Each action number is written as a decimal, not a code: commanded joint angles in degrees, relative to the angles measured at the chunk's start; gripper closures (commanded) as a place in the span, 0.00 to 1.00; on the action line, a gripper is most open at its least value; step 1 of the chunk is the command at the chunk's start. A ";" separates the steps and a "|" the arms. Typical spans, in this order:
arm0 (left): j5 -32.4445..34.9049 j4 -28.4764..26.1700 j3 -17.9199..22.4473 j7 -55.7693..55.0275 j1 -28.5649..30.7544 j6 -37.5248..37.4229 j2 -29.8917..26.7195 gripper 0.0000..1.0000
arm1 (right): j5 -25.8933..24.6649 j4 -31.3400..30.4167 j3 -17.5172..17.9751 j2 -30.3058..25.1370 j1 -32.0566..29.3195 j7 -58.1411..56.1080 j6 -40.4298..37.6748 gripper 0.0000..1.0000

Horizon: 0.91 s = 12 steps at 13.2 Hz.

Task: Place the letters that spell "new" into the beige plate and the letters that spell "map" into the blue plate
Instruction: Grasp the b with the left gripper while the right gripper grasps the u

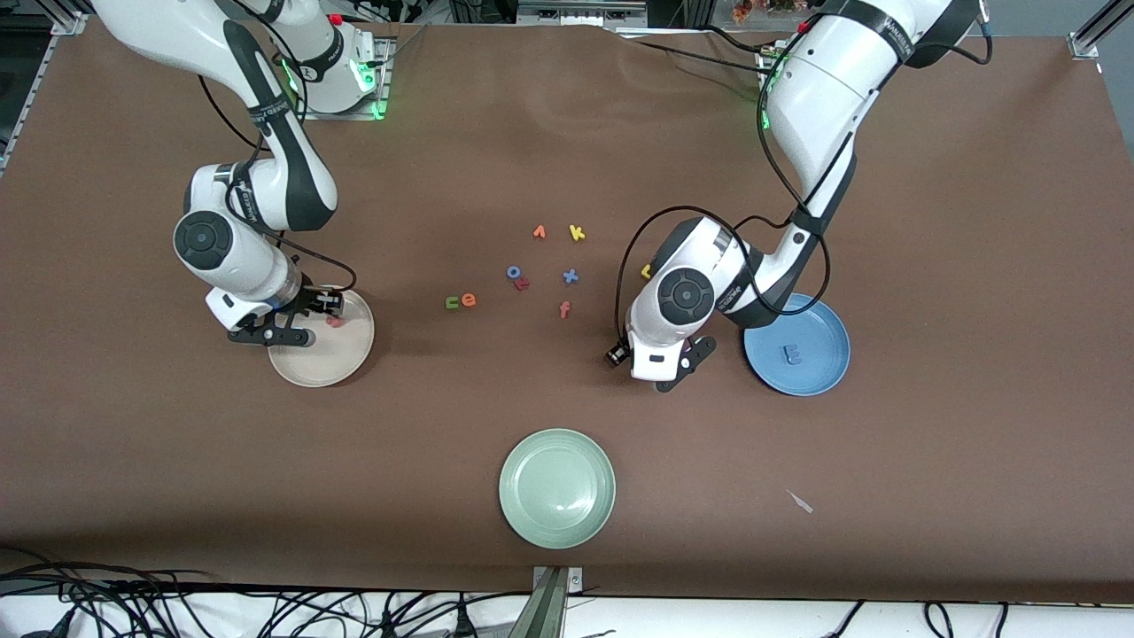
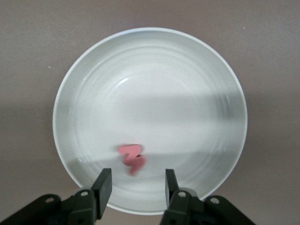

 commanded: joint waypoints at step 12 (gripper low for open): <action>2.20 0.95 1.72 -2.45 -1.06 2.82 2.87 0.52 | -0.88 7.80 11.03 9.38 7.53 37.12 4.98 0.29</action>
